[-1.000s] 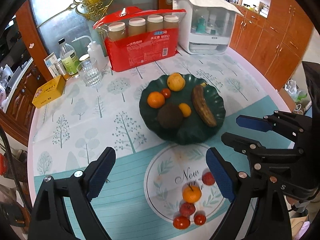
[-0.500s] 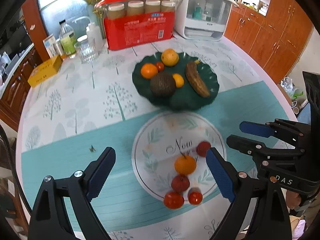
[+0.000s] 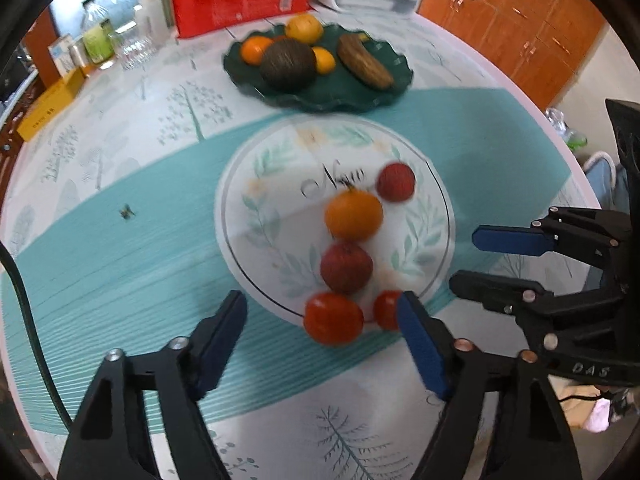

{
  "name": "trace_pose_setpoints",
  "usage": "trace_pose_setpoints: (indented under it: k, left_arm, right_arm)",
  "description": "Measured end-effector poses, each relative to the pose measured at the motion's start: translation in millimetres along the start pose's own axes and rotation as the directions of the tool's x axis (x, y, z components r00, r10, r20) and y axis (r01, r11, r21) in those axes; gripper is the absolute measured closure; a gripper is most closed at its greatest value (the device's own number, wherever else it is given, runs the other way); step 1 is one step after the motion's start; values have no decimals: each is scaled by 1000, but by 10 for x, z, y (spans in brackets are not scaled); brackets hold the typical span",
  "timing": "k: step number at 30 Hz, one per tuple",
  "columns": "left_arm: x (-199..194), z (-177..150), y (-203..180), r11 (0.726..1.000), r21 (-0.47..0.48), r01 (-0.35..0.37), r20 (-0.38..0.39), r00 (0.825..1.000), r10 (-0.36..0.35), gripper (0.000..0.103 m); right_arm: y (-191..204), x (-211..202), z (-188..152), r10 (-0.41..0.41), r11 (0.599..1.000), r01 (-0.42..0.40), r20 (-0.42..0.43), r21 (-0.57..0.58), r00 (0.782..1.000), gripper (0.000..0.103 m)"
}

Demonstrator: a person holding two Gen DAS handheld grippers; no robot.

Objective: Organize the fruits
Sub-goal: 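Withdraw both grippers back toward the white plate, then grasp a red tomato with the left gripper while the right gripper grasps a cherry tomato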

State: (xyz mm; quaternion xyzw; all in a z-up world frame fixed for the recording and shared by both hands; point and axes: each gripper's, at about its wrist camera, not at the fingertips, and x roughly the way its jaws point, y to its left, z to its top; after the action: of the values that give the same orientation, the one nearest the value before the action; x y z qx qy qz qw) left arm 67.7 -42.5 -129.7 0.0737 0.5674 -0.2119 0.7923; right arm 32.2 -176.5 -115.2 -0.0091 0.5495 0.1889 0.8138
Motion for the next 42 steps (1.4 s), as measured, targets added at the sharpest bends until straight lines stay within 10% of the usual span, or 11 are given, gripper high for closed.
trace_pose_setpoints:
  k: [15,42]
  left_arm:
    - [202,-21,81,991,-45,126,-33,991,-128,70]
    - [166,-235,130,983,-45,176,-58,982,-179,67]
  right_arm:
    - [273,205,-166,42,993,-46,-34,-108,999,61]
    - [291,280,-53,31,986,-30,3,-162,1000,79]
